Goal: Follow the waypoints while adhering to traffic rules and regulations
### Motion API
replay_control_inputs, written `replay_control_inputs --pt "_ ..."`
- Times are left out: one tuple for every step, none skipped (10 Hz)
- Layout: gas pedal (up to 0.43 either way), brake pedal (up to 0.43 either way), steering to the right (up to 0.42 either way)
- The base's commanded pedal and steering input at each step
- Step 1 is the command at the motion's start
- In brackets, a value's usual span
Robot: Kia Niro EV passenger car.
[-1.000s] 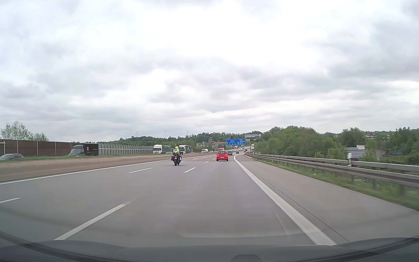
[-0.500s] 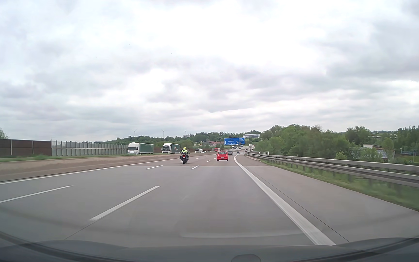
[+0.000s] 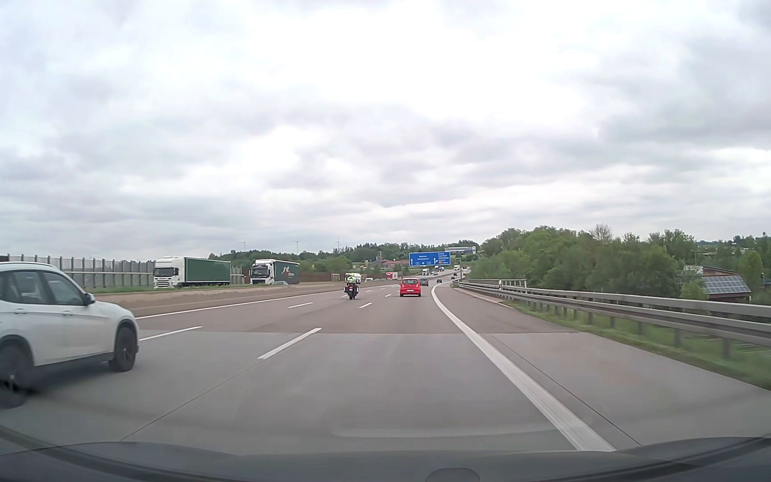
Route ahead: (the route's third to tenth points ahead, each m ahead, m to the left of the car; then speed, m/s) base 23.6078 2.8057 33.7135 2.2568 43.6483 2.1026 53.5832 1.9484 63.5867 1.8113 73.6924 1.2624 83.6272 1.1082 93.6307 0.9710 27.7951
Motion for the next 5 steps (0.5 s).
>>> replay_control_inputs --pt "0.240 0.000 0.001" --pt "0.240 0.000 0.001" --pt "0.240 0.000 0.001" --pt "0.240 0.000 0.001" --pt "0.240 0.000 0.001"
